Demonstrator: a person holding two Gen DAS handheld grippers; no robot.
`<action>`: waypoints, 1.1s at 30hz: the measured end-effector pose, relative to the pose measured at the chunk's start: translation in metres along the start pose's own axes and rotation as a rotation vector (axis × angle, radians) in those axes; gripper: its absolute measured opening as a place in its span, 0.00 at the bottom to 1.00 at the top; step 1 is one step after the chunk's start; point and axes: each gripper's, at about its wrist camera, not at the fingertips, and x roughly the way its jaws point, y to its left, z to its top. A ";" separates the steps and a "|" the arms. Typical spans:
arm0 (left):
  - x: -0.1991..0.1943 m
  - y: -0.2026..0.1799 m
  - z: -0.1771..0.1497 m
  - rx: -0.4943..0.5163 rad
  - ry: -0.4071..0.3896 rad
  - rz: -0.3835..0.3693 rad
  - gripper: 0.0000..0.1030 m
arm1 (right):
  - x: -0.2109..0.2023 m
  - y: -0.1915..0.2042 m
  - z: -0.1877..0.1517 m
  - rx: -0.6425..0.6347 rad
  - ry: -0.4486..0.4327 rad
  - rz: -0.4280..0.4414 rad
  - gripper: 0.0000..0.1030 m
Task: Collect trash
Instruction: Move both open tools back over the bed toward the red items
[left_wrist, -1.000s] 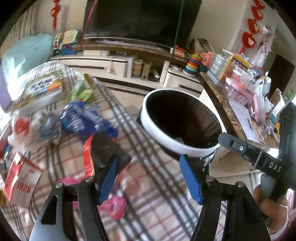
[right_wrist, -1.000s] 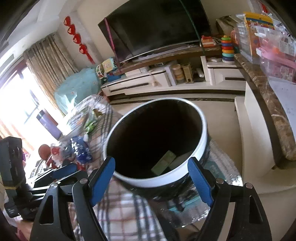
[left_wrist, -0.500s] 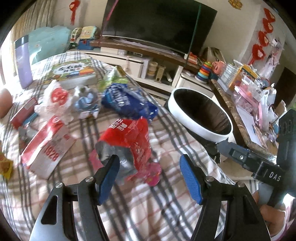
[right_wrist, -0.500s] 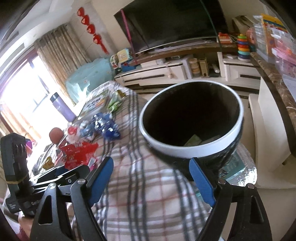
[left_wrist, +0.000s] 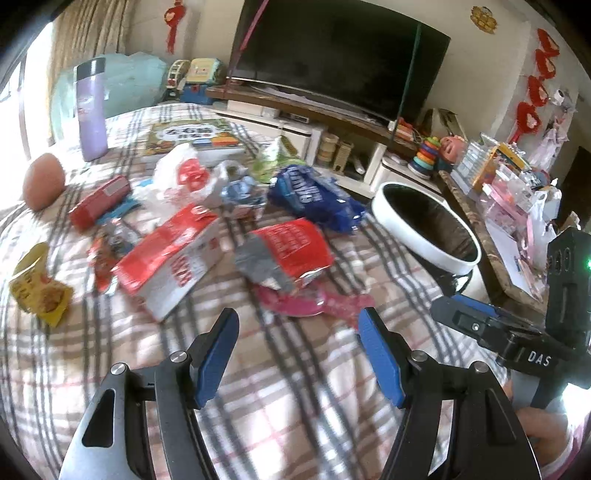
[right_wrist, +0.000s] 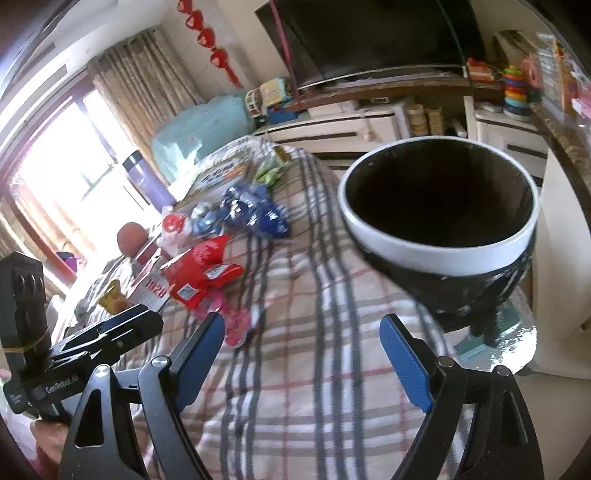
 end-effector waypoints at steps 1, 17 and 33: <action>-0.002 0.002 -0.002 -0.005 0.001 0.006 0.65 | 0.002 0.004 -0.003 -0.011 0.005 0.005 0.85; -0.008 0.042 -0.003 -0.047 0.022 0.098 0.65 | 0.032 0.043 -0.021 -0.149 0.087 0.079 0.85; 0.012 0.072 0.027 0.002 0.024 0.163 0.68 | 0.051 0.068 0.007 -0.209 0.051 0.087 0.85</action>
